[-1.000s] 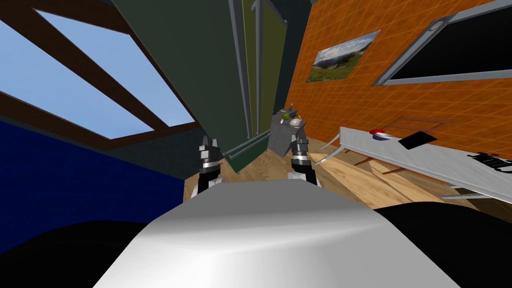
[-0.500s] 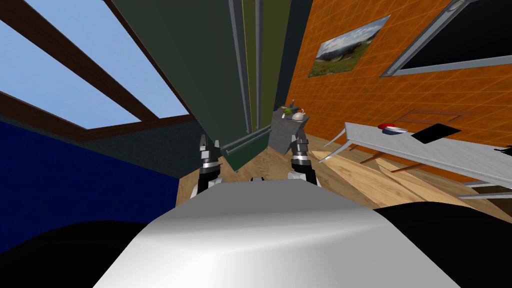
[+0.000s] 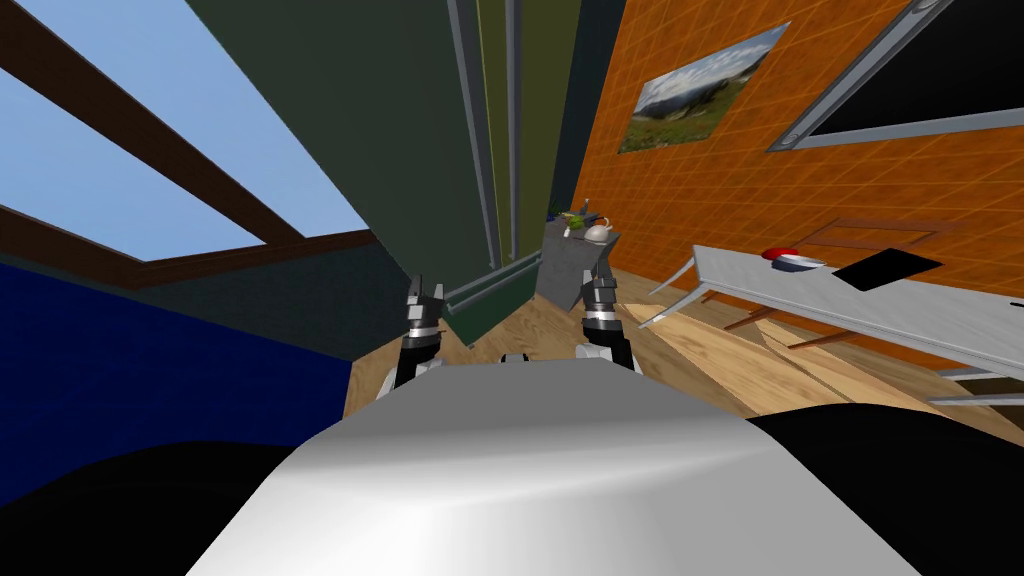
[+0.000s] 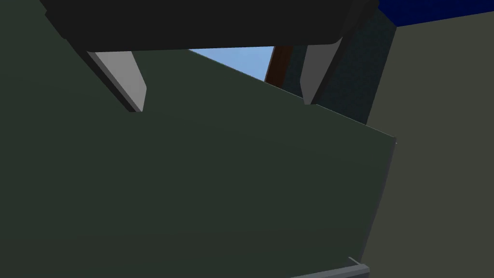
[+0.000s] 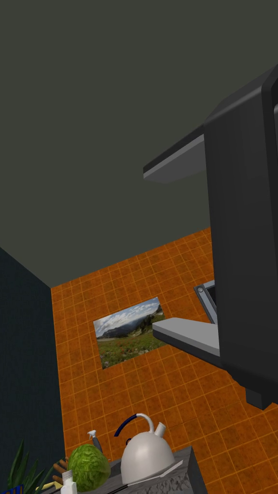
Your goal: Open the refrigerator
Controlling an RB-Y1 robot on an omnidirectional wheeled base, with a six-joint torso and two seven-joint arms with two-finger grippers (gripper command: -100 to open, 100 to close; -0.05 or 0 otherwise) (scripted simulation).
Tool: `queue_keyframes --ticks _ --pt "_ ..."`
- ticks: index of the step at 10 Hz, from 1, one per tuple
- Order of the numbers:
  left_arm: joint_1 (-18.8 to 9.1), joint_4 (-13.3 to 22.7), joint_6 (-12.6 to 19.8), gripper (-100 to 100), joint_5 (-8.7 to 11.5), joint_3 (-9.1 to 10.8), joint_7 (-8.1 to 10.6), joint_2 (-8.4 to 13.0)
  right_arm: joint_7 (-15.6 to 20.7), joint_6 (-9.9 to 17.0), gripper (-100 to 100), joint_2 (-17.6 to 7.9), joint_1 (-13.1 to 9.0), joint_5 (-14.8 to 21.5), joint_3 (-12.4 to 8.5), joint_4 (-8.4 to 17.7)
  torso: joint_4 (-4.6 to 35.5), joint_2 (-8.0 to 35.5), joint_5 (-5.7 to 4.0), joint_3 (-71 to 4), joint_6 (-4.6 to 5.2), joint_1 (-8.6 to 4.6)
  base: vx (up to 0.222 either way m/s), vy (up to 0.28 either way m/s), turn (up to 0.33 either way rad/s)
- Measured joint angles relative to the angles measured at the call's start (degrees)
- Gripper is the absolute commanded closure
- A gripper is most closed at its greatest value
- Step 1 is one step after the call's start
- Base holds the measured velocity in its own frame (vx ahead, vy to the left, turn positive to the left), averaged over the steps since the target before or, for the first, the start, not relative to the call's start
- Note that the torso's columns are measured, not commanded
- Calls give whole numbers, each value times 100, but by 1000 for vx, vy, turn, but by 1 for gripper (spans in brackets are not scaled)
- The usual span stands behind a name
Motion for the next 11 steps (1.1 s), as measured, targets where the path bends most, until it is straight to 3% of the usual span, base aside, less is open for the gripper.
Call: queue_keyframes --ticks 4,11 --pt "-87 516 -325 -100 194 3 219 209 0 0 0 0 0 0 0 0 1 4 -1 1 0 -2 128 -64 -1" --pt "-195 1425 -904 -100 510 -50 574 161 0 0 0 0 -1 0 0 0 4 15 0 9 0 0 125 -57 -1"
